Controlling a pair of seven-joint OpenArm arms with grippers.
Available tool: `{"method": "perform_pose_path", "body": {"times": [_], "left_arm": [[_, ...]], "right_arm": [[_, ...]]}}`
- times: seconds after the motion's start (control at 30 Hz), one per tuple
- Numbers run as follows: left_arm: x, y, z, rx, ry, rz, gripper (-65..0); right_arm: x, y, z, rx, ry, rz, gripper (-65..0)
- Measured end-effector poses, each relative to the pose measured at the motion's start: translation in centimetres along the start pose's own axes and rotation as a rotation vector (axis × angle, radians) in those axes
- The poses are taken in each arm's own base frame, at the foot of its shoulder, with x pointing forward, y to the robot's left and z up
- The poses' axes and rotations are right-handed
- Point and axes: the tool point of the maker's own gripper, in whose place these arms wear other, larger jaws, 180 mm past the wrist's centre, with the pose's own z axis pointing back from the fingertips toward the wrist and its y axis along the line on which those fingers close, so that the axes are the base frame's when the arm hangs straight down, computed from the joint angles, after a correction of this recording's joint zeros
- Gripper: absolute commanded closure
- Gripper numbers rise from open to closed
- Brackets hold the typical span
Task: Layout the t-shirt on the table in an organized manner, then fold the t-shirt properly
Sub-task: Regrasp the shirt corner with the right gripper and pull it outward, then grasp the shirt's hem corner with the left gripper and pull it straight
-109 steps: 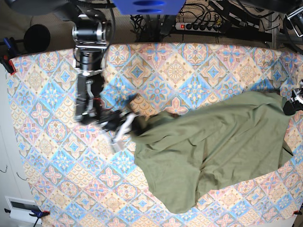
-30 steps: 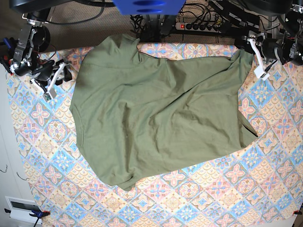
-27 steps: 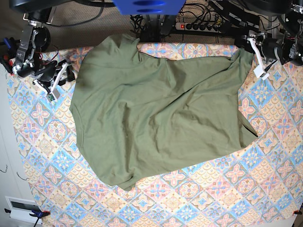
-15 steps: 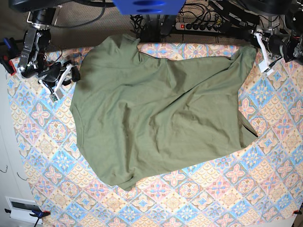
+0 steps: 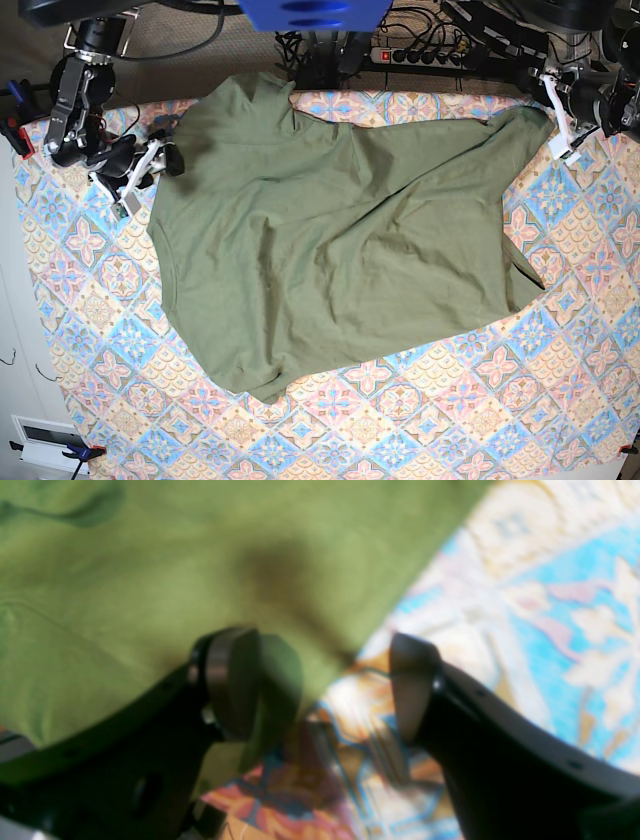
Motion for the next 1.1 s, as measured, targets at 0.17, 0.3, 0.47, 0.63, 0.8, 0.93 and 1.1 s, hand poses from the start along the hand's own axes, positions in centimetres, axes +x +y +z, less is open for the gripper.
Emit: {"method": "perform_pose_path", "body": {"times": [0.17,0.3,0.47,0.63,0.8,0.93,1.1], "left_arm": [[2.3,0.7,1.0,0.015,-0.135,0.057,-36.5],[4.0,3.3,4.1,0.089,-0.324,0.166,-36.5],[6.3,4.9,6.4,0.109,-0.564,0.302,-36.5],[8.1,8.8,6.5,0.149,-0.732,0.494,-36.5],[10.2,10.7,2.6,0.044,-0.747,0.667,-36.5],[14.1,11.2,1.6,-0.065,-0.808,0.739,-36.5],[19.1,10.6,2.1,-0.190,-0.885,0.758,-36.5]], "right_arm": [[0.8,2.8,-1.5,0.070,-0.022,0.015,-34.9],[1.2,4.2,-2.2,0.108,-0.042,0.006,-27.8],[0.9,4.0,-2.1,0.101,-0.025,0.005,-4.3],[-0.1,1.7,-0.9,0.041,-0.030,-0.065,-0.7],[-2.6,-3.2,2.5,-0.093,0.012,-0.098,-0.7],[-2.8,-4.5,3.5,-0.125,0.025,-0.087,-0.7],[-3.5,-4.3,3.5,-0.120,0.040,-0.090,-0.7]]}}
